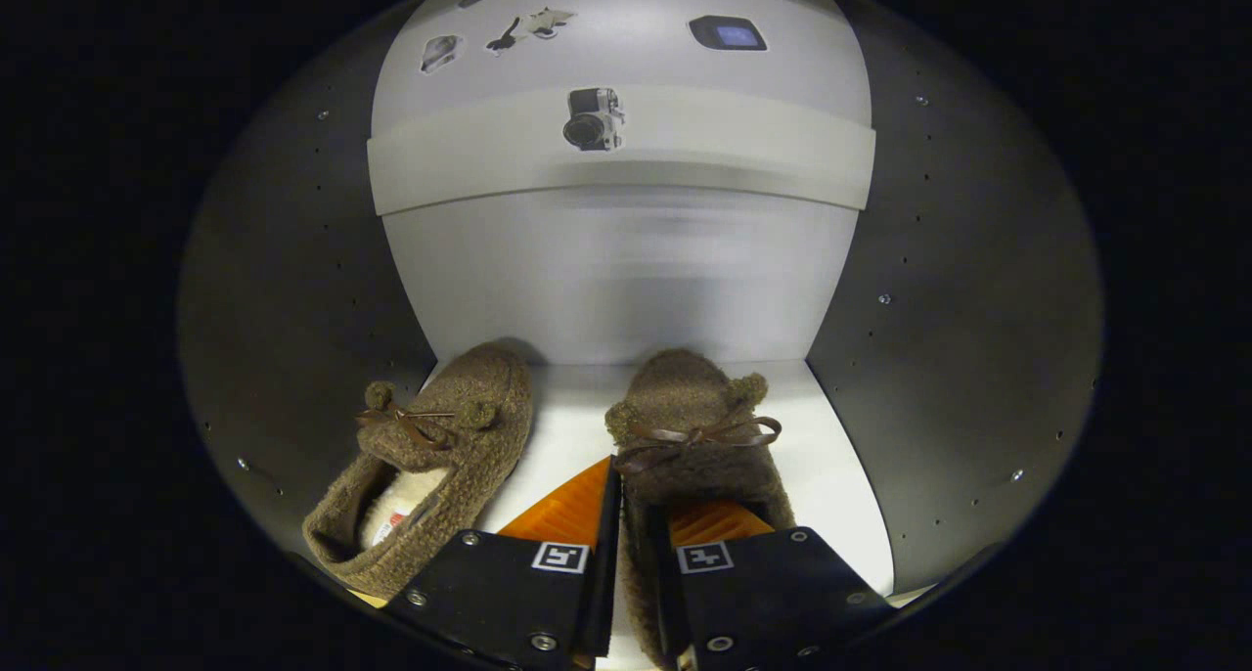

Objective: Open the shoe cabinet door, grab the shoes and put them into the shoe cabinet, then close the shoe cabinet door.

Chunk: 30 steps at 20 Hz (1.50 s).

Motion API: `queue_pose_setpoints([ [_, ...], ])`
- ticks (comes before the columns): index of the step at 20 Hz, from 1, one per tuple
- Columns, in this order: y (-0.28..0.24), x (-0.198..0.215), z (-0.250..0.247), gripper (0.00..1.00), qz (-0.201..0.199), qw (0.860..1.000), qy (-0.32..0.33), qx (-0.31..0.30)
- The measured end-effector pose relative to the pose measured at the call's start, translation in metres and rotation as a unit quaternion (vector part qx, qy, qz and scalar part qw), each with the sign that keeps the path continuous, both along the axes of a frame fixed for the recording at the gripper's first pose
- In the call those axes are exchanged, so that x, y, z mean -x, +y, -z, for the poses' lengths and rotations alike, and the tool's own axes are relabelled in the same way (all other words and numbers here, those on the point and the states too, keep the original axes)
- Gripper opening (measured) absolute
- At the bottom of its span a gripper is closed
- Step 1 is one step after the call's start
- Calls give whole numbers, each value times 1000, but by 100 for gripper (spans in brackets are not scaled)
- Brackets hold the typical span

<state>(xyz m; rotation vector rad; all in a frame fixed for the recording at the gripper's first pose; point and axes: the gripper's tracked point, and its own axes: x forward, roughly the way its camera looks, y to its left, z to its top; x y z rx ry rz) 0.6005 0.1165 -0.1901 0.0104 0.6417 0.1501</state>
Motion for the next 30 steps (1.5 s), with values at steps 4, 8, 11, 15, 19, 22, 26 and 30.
queue_pose_setpoints([
  [4, -4, 19, -17, 19, 5, 1000, -18, 7],
  [8, -7, 47, -33, 20, 16, 999, -35, -13],
  [11, -11, 70, -46, 20, 18, 999, -46, -20],
  [15, -15, 106, -71, 21, 15, 997, -73, -18],
  [19, -18, 148, -96, 22, 20, 995, -94, -22],
  [22, -23, 184, -111, 25, 22, 994, -107, -16],
  [26, -26, 236, -130, 30, 25, 992, -120, -20],
  [30, -34, 293, -148, 33, 30, 988, -146, -28],
])
